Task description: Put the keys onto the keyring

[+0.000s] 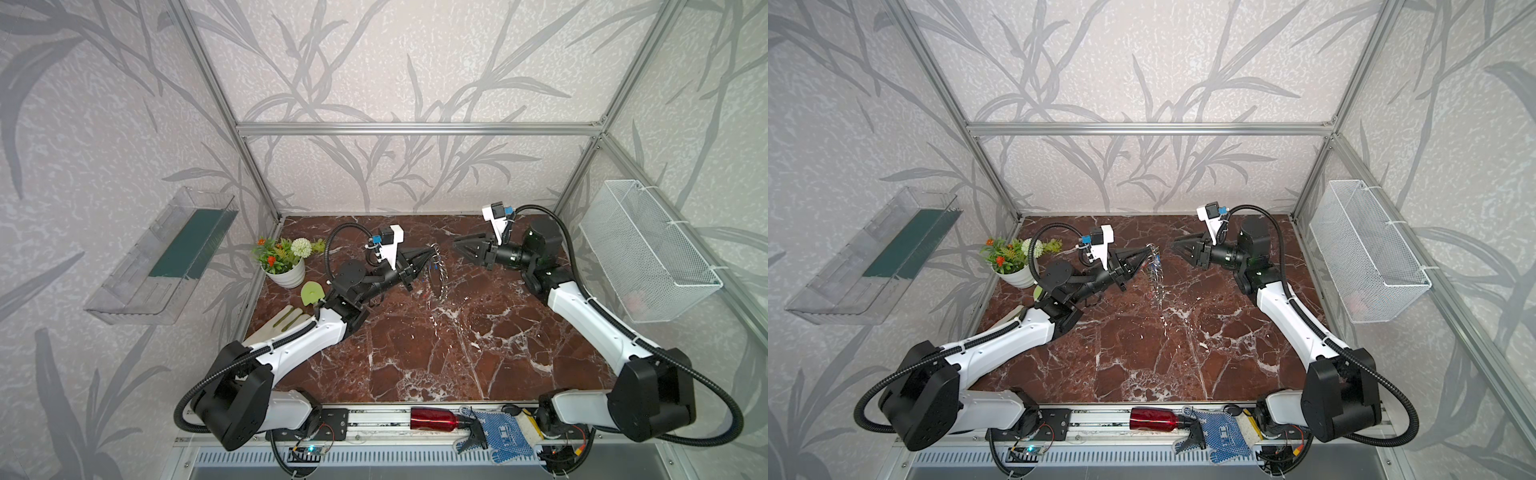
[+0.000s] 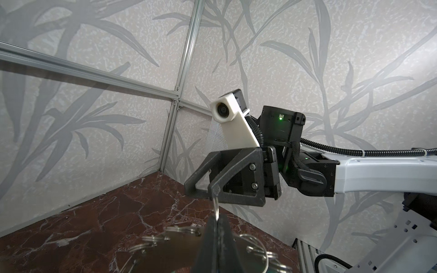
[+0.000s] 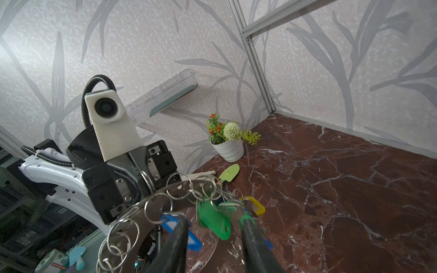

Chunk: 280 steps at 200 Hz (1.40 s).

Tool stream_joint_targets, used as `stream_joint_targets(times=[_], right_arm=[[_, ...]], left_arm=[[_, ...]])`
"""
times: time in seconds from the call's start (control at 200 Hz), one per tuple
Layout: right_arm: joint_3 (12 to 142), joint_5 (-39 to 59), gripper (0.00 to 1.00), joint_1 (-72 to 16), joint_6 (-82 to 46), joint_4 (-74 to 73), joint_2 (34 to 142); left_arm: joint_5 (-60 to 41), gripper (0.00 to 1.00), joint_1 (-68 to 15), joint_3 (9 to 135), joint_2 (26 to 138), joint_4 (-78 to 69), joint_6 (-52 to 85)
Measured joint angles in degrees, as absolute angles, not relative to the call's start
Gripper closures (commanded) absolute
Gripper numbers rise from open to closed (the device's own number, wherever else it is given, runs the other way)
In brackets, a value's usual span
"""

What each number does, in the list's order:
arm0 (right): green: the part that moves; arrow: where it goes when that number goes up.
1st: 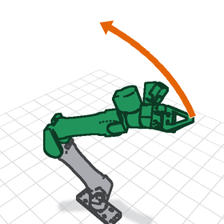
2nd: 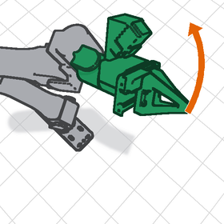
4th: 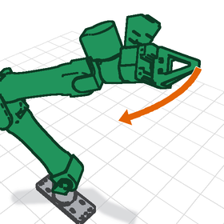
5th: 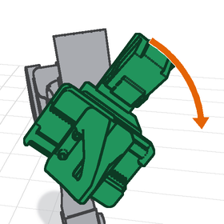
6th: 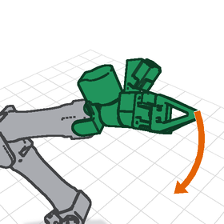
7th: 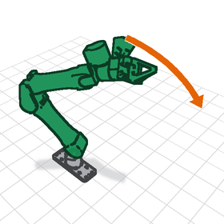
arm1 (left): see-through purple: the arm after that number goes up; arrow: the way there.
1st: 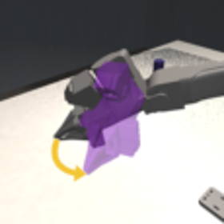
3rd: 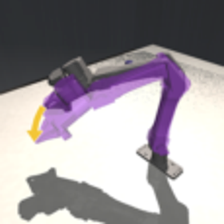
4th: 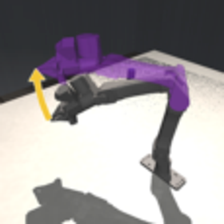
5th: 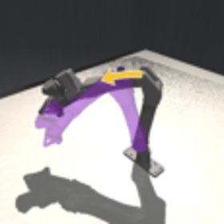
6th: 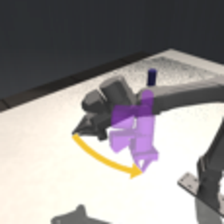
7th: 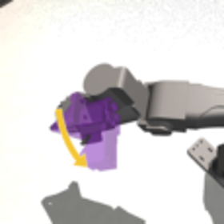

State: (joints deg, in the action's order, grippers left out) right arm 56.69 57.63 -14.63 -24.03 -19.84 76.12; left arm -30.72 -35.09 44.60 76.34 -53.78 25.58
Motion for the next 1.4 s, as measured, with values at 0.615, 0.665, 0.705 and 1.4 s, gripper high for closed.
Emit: stream_joint_targets(times=[0.615, 0.665, 0.705, 1.4], right_arm=[[55.8, 57.6, 0.46, -20.4, -18.1, -14.3, 77.2], [55.8, 57.8, 0.47, -20.6, -18.1, -14.4, 77.5], [55.8, 58.0, 0.48, -20.8, -18.2, -14.7, 77.8], [55.9, 59.8, 0.92, -21.1, -19.5, -17.9, 79.8]], left_arm=[[-31.0, 1.0, -35.1, 44.7, 77.8, -54.1, 26.0], [-31.0, 1.0, -35.1, 44.9, 77.9, -54.1, 26.2], [-31.0, 1.0, -35.1, 45.0, 78.1, -54.1, 26.4], [-30.0, 1.0, -35.1, 45.4, 78.6, -53.7, 26.6]])
